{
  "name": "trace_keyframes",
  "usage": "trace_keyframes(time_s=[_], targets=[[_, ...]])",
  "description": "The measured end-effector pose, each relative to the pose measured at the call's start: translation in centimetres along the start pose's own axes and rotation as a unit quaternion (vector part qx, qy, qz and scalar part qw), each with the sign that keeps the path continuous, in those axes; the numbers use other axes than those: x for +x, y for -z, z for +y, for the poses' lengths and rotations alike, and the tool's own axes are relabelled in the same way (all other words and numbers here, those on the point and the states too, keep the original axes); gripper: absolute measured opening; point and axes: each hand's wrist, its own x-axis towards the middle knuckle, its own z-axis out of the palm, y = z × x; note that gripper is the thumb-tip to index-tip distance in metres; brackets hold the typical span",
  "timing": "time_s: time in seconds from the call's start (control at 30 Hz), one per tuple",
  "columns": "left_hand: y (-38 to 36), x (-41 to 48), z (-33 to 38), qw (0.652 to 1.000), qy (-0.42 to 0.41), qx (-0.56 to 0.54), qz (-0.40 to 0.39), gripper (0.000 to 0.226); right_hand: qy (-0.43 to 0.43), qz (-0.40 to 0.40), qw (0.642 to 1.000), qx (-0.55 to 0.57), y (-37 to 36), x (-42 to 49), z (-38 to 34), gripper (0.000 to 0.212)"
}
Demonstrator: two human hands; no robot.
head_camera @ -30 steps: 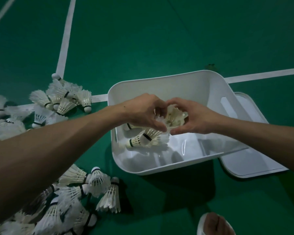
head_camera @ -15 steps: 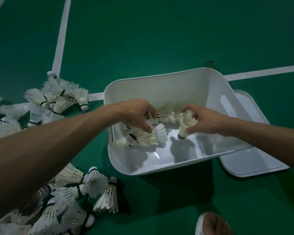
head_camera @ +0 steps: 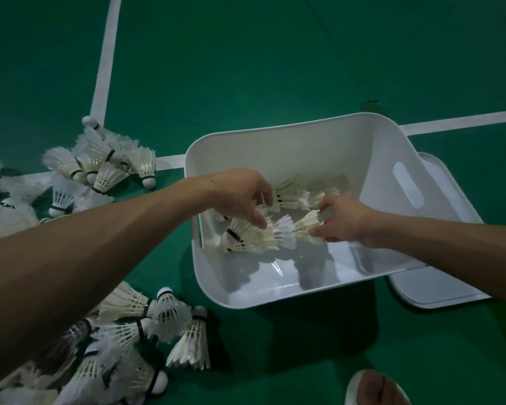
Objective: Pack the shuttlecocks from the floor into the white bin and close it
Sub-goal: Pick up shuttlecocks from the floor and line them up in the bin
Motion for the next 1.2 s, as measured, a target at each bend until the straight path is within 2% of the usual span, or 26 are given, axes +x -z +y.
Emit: trace_keyframes(time_s=[0.13, 0.27, 0.37, 0.57, 0.67, 0.77, 0.87, 0.97, 1.07, 1.2], targets=[[0.0, 0.1, 0.1, 1.000, -0.001, -0.004, -0.002, 0.046, 0.002, -0.035, 0.999, -0.012, -0.9, 0.4, -0.4, 0.057], [0.1, 0.3, 0.2, 1.000, 0.009, -0.023, 0.011, 0.060, 0.001, -0.076, 0.997, -0.010, -1.9, 0.8, -1.2, 0.059], [0.2, 0.4, 0.1, 0.999, 0.008, -0.021, 0.026, 0.065, -0.008, -0.079, 0.997, -0.005, -2.5, 1.1, -1.6, 0.059], [0.1, 0.4, 0.0, 0.999, 0.011, 0.002, 0.041, 0.070, -0.038, -0.095, 0.992, 0.072, -1.8, 1.2, -1.2, 0.070], [0.1, 0.5, 0.1, 0.999, 0.006, -0.024, 0.042, 0.063, -0.010, -0.082, 0.996, -0.017, -0.7, 0.8, -0.9, 0.070], [0.1, 0.5, 0.8, 0.997, -0.007, -0.056, 0.050, 0.062, 0.038, -0.050, 0.994, -0.094, 0.5, -0.3, -1.0, 0.047], [0.1, 0.5, 1.6, 0.996, -0.024, -0.046, 0.069, 0.069, 0.099, -0.028, 0.994, -0.027, 1.8, -1.5, -1.5, 0.042], [0.0, 0.5, 2.6, 0.995, -0.040, -0.063, 0.069, 0.080, 0.168, -0.043, 0.983, 0.052, 2.9, -3.0, -2.2, 0.064], [-0.2, 0.6, 3.8, 0.991, -0.056, -0.087, 0.080, 0.084, 0.207, -0.043, 0.976, 0.046, 3.3, -3.9, -2.7, 0.075], [-0.5, 0.8, 5.1, 0.989, -0.087, -0.076, 0.096, 0.085, 0.214, -0.043, 0.974, 0.067, 3.4, -4.4, -2.5, 0.071]])
